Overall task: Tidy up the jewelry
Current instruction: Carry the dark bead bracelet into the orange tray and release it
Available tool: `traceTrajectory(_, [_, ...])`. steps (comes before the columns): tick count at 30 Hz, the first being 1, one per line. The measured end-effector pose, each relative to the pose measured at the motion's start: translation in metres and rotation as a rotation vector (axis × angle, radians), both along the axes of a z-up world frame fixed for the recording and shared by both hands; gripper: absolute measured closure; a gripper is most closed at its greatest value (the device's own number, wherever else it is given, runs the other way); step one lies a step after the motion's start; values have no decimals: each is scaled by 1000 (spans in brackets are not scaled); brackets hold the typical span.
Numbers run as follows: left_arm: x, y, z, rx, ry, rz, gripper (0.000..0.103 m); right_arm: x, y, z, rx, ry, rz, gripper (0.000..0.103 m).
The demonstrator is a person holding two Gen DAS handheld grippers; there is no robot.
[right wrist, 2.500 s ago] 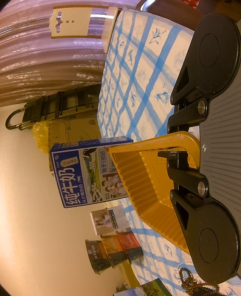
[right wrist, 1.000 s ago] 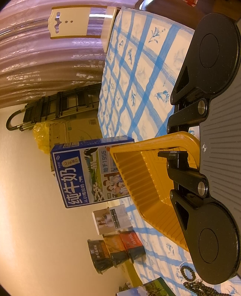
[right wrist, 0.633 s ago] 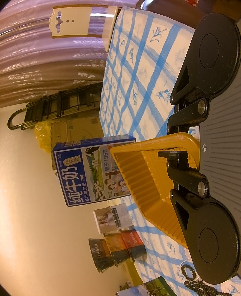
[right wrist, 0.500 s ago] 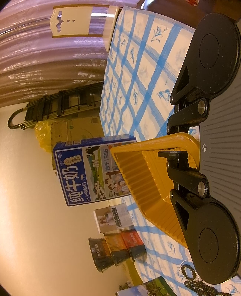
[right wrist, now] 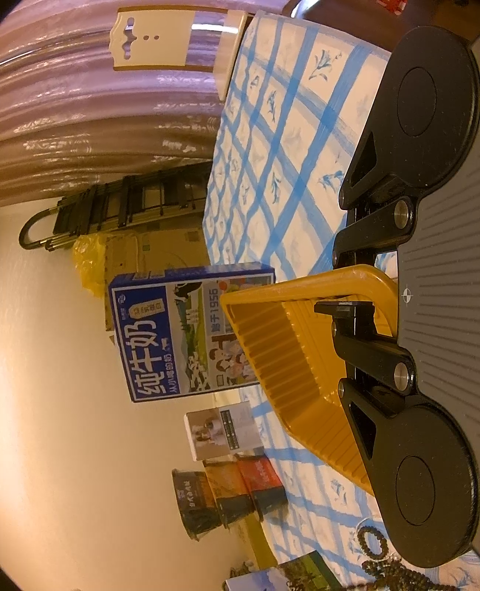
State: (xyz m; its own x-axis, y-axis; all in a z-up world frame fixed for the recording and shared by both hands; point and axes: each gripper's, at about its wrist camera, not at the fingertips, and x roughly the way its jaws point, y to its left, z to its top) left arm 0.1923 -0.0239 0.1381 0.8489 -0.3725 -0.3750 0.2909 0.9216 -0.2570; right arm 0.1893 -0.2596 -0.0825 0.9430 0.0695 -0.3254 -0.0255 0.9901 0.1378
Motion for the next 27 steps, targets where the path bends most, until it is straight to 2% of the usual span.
traceTrajectory(4, [18,-26,-8,-5,-7,-44,97,1,-1,0,9,1,1,96])
traceTrajectory(7, [34,-42,-23,-3,25,-61,97,1,-1,0,17,0,3,96])
traceTrajectory(17, [85,-76,-101,41,219,-56,97,0,-3,-1,29,1,7,96])
traceTrajectory(22, [98,-81,-128,63,287,-61,97,0,-4,-1,31,3,6,96])
traceTrajectory(25, [101,-80,-134,51,305,-69,94,0,-4,-2,30,3,7,96])
traceTrajectory(27, [98,-80,-132,49,301,-73,87,1,-4,-2,28,5,5,96])
